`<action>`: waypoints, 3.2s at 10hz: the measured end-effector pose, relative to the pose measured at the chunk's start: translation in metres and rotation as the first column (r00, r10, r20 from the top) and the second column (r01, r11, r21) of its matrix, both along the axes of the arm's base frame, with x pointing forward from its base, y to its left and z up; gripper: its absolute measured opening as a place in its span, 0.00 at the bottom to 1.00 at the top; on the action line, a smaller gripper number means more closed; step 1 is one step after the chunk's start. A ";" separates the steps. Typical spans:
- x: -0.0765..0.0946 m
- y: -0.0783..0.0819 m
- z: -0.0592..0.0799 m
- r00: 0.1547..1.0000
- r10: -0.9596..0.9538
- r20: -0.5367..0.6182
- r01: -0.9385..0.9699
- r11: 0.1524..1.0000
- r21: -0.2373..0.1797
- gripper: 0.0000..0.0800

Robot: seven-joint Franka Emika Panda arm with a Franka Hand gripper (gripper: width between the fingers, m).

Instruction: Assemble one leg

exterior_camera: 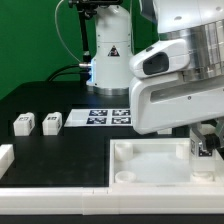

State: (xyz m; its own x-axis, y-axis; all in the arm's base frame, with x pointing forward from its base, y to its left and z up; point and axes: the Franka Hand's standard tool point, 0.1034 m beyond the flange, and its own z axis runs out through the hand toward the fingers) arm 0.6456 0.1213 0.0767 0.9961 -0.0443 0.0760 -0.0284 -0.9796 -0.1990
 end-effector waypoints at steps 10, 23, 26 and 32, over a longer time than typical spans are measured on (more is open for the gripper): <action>-0.005 -0.003 0.018 0.993 -0.103 -0.051 0.105 0.994 0.033 0.67; -0.027 -0.012 -0.006 0.838 -0.521 -0.165 0.530 0.848 0.015 0.36; -0.009 -0.013 -0.003 0.484 -0.817 -0.313 0.853 0.520 -0.038 0.36; -0.009 -0.006 -0.006 0.137 -0.907 -0.397 0.969 0.206 -0.138 0.38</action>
Offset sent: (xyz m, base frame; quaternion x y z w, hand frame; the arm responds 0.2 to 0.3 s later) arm 0.0000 0.0000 0.0000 0.0000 0.0000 0.0000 1.0000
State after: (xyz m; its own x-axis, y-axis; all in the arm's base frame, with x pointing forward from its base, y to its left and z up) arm 0.6370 0.1157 0.0709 0.1089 -0.9409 -0.3208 -0.9940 -0.1035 -0.0339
